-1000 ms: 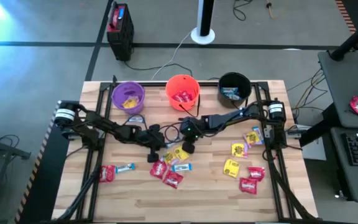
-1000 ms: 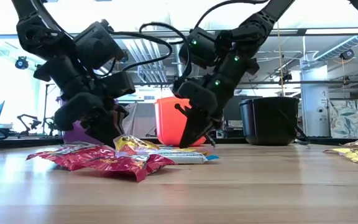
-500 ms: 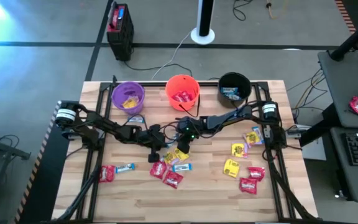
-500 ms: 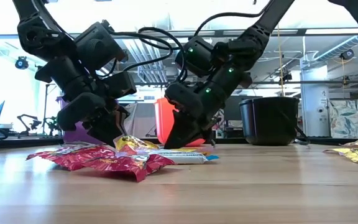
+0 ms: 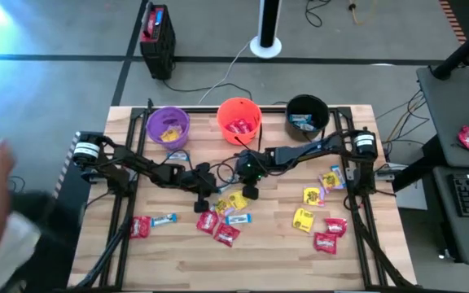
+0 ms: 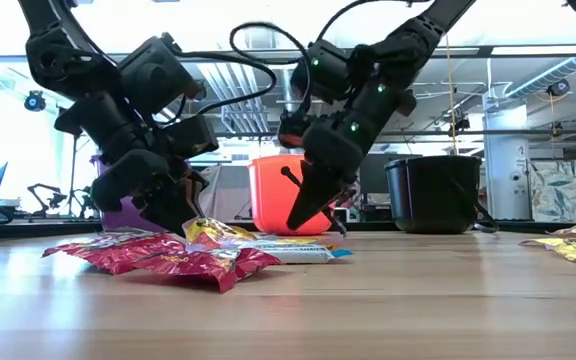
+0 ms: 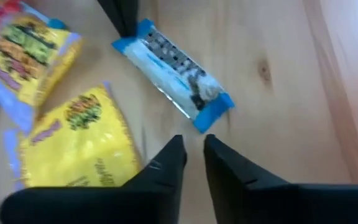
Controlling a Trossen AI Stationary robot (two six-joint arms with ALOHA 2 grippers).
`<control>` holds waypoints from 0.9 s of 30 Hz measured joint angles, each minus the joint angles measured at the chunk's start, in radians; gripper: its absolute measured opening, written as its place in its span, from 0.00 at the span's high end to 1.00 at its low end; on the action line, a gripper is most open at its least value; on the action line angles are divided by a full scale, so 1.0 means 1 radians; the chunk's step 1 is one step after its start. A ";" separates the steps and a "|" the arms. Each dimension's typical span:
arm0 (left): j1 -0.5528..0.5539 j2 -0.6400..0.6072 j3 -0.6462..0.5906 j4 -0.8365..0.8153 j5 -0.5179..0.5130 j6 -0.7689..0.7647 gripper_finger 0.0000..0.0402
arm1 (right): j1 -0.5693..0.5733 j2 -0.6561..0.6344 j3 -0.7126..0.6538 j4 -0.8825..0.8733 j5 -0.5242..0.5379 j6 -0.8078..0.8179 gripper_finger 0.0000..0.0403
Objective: Sort candy by brand, put in halloween buckets
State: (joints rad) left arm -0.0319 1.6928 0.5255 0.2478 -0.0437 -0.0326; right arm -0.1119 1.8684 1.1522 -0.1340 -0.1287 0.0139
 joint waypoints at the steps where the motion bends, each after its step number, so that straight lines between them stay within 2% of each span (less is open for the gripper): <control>1: 0.000 0.004 -0.003 0.007 0.000 -0.003 1.00 | 0.000 0.002 0.000 -0.001 0.000 -0.004 0.84; 8: 0.000 0.009 -0.013 0.040 0.000 -0.003 1.00 | -0.002 0.048 0.000 0.100 0.000 -0.093 0.60; 12: 0.000 0.010 -0.014 0.049 0.000 -0.004 1.00 | -0.001 0.088 0.001 0.103 0.075 -0.120 0.53; 14: 0.000 0.010 -0.015 0.050 0.001 -0.003 1.00 | -0.006 0.106 0.003 0.105 0.079 -0.125 0.51; 20: 0.000 0.011 -0.016 0.058 0.002 -0.002 1.00 | -0.012 0.166 0.002 0.161 -0.004 -0.216 0.53; 27: 0.000 0.012 -0.018 0.067 0.002 -0.003 1.00 | -0.010 0.225 0.003 0.207 -0.073 -0.233 0.67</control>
State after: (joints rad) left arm -0.0319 1.7050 0.5079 0.3145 -0.0422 -0.0356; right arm -0.1223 2.0936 1.1549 0.0731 -0.2020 -0.2188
